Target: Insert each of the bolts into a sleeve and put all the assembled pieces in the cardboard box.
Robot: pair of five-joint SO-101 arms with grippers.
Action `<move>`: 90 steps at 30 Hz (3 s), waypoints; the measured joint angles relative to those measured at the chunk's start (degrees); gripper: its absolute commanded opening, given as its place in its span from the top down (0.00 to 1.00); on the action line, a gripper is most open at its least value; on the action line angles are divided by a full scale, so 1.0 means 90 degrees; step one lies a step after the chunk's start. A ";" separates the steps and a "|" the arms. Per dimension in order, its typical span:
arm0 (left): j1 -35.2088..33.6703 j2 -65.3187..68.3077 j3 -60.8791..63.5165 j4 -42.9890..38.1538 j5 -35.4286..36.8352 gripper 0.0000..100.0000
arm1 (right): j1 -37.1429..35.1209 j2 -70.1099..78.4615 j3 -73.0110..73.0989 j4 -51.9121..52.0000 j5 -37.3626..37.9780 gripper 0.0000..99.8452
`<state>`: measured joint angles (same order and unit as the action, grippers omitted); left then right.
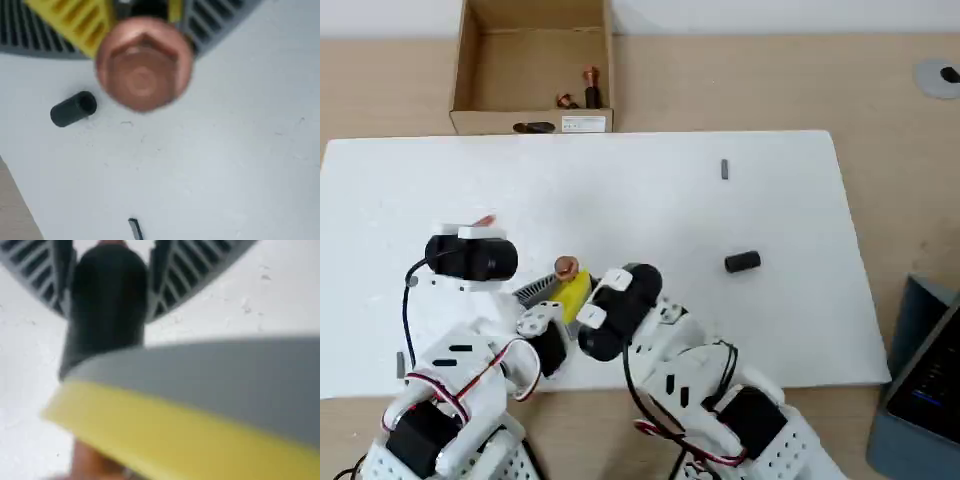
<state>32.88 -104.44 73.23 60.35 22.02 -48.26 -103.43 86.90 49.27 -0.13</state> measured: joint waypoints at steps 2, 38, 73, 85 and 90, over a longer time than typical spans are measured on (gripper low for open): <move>0.0000 0.0000 0.0000 0.0010 0.0000 0.73 | 0.0020 0.0000 0.0000 0.0000 0.0000 0.99; -0.4073 0.0029 0.0821 -0.0186 -0.2393 1.00 | 0.2549 0.0000 -0.0068 0.0479 -0.0772 0.99; -0.4669 0.0039 0.2530 -0.0488 -0.2393 1.00 | 0.2637 1.2396 -0.9993 -0.2120 -0.1133 0.99; -0.4669 0.0039 0.2530 -0.0488 -0.2393 1.00 | 0.2637 1.6381 -1.3988 -0.2335 -0.0537 0.99; -0.4669 0.0039 0.2530 -0.0488 -0.2393 1.00 | 0.2637 1.7563 -1.5199 -0.2305 -0.0137 0.99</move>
<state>-9.14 -104.09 96.00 55.96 0.48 -24.53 54.64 -49.89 28.53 -1.36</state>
